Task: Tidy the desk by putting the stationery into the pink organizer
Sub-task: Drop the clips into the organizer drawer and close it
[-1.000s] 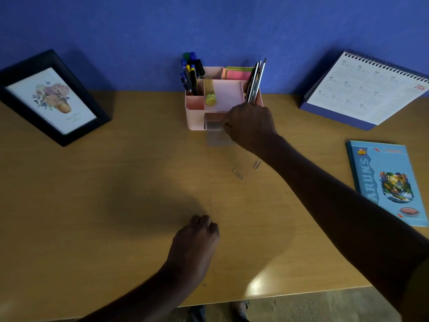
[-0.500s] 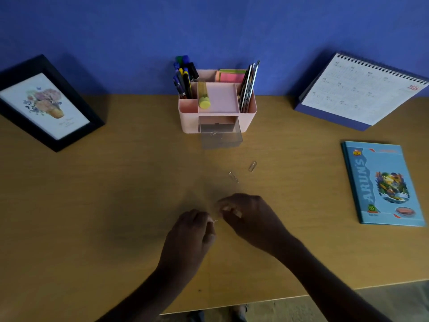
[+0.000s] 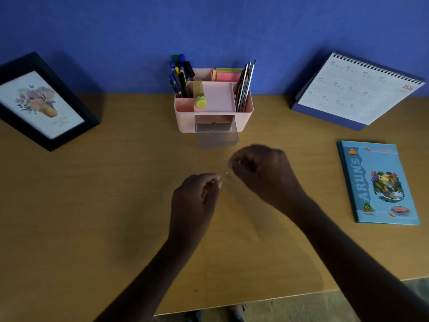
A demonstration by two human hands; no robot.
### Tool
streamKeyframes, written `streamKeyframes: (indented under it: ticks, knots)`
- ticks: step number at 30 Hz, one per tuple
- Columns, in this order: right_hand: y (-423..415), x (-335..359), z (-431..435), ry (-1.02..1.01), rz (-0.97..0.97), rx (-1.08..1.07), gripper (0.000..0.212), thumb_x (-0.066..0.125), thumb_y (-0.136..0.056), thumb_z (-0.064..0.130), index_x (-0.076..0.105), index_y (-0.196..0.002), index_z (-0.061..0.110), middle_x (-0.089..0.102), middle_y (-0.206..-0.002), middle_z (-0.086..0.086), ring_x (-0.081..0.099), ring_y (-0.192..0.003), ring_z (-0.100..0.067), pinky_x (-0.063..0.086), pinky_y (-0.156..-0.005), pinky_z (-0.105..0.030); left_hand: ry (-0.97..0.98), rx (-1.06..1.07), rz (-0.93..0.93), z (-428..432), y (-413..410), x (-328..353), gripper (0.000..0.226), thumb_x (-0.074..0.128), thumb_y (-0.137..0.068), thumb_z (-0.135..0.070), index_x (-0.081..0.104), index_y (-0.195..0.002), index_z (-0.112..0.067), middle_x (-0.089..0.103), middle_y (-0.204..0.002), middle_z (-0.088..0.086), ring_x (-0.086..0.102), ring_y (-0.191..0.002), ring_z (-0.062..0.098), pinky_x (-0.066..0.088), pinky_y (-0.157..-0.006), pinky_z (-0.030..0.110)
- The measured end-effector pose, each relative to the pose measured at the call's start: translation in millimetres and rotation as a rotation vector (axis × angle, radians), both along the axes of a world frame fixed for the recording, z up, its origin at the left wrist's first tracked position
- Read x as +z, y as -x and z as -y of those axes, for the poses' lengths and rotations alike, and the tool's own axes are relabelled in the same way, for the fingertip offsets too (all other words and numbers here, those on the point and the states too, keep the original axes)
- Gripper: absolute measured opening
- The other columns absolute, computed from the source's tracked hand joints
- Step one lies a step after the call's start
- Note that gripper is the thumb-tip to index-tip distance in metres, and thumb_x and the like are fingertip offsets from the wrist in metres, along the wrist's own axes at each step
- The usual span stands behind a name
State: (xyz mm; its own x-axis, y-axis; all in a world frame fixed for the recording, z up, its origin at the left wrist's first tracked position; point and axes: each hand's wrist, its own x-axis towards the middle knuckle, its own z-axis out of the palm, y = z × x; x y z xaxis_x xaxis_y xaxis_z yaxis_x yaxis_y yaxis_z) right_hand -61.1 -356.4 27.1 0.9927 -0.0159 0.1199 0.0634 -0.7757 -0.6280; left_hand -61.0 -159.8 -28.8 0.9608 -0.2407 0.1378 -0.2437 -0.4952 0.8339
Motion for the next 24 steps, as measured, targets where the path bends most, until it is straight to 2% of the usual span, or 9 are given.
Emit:
streamKeyframes:
  ticks: [3, 5, 7, 10, 12, 16, 20, 24]
  knots:
    - [-32.2, 5.2, 5.9, 0.038, 0.073, -0.131, 0.012, 0.070, -0.103, 0.026, 0.079, -0.106, 0.019, 0.075, -0.088, 0.008, 0.066, -0.067, -0.002, 0.056, -0.059, -0.025, -0.061, -0.050, 0.021, 12.6, -13.5, -18.5, 0.018, 0.074, -0.101, -0.022, 0.080, -0.117, -0.017, 0.076, -0.101, -0.004, 0.072, -0.086, 0.006, 0.060, -0.079, 0.028]
    - [-55.1, 1.2, 4.5, 0.089, 0.079, -0.195, 0.017, 0.069, -0.103, 0.032, 0.081, -0.110, 0.022, 0.079, -0.096, 0.007, 0.069, -0.071, 0.000, 0.052, -0.059, -0.019, -0.150, -0.093, 0.045, 21.7, -22.7, -29.2, 0.021, 0.073, -0.100, -0.024, 0.078, -0.120, -0.019, 0.073, -0.100, -0.002, 0.071, -0.089, 0.015, 0.061, -0.078, 0.040]
    - [-73.7, -6.7, 0.3, 0.155, 0.062, -0.230, 0.019, 0.069, -0.103, 0.037, 0.082, -0.113, 0.027, 0.082, -0.106, 0.007, 0.073, -0.080, -0.004, 0.052, -0.060, -0.019, -0.257, -0.126, 0.066, 29.3, -31.0, -35.2, 0.025, 0.069, -0.103, -0.027, 0.076, -0.126, -0.023, 0.071, -0.102, -0.001, 0.069, -0.096, 0.021, 0.061, -0.075, 0.043]
    - [-91.5, -21.3, -6.1, 0.286, 0.012, -0.265, 0.023, 0.067, -0.102, 0.042, 0.081, -0.116, 0.030, 0.081, -0.112, 0.004, 0.076, -0.087, -0.014, 0.057, -0.063, -0.026, -0.347, -0.187, 0.088, 35.4, -40.2, -37.6, 0.028, 0.066, -0.104, -0.030, 0.075, -0.131, -0.029, 0.070, -0.107, -0.001, 0.067, -0.103, 0.023, 0.061, -0.073, 0.042]
    - [-100.6, -28.6, -7.7, 0.390, -0.035, -0.290, 0.027, 0.064, -0.102, 0.046, 0.080, -0.117, 0.030, 0.080, -0.112, 0.002, 0.076, -0.090, -0.018, 0.061, -0.067, -0.031, -0.370, -0.230, 0.101, 36.8, -44.2, -38.7, 0.025, 0.067, -0.103, -0.030, 0.077, -0.127, -0.031, 0.067, -0.105, -0.004, 0.066, -0.102, 0.022, 0.059, -0.070, 0.037]
    - [-112.9, -35.0, -6.4, 0.499, -0.095, -0.329, 0.028, 0.063, -0.103, 0.046, 0.078, -0.117, 0.028, 0.078, -0.105, 0.003, 0.065, -0.079, -0.013, 0.047, -0.064, -0.028, -0.406, -0.276, 0.094, 37.7, -49.2, -39.3, 0.019, 0.066, -0.104, -0.035, 0.078, -0.119, -0.032, 0.060, -0.102, -0.006, 0.063, -0.100, 0.019, 0.052, -0.067, 0.033]
    - [-114.6, -37.8, -8.4, 0.567, -0.097, -0.317, 0.029, 0.064, -0.102, 0.047, 0.078, -0.115, 0.025, 0.078, -0.099, 0.003, 0.072, -0.080, -0.016, 0.048, -0.063, -0.028, -0.434, -0.312, 0.149, 36.8, -53.1, -38.3, 0.014, 0.068, -0.102, -0.036, 0.079, -0.107, -0.029, 0.060, -0.099, -0.004, 0.062, -0.096, 0.020, 0.038, -0.062, 0.030]
    - [-109.9, -33.8, -8.7, 0.542, -0.071, -0.292, 0.028, 0.061, -0.103, 0.046, 0.078, -0.115, 0.027, 0.079, -0.102, 0.003, 0.074, -0.082, -0.016, 0.052, -0.063, -0.028, -0.544, -0.363, 0.284, 35.9, -57.6, -42.4, 0.010, 0.083, -0.088, -0.034, 0.080, -0.085, -0.025, 0.059, -0.084, -0.003, 0.062, -0.084, 0.023, 0.044, -0.055, 0.033]
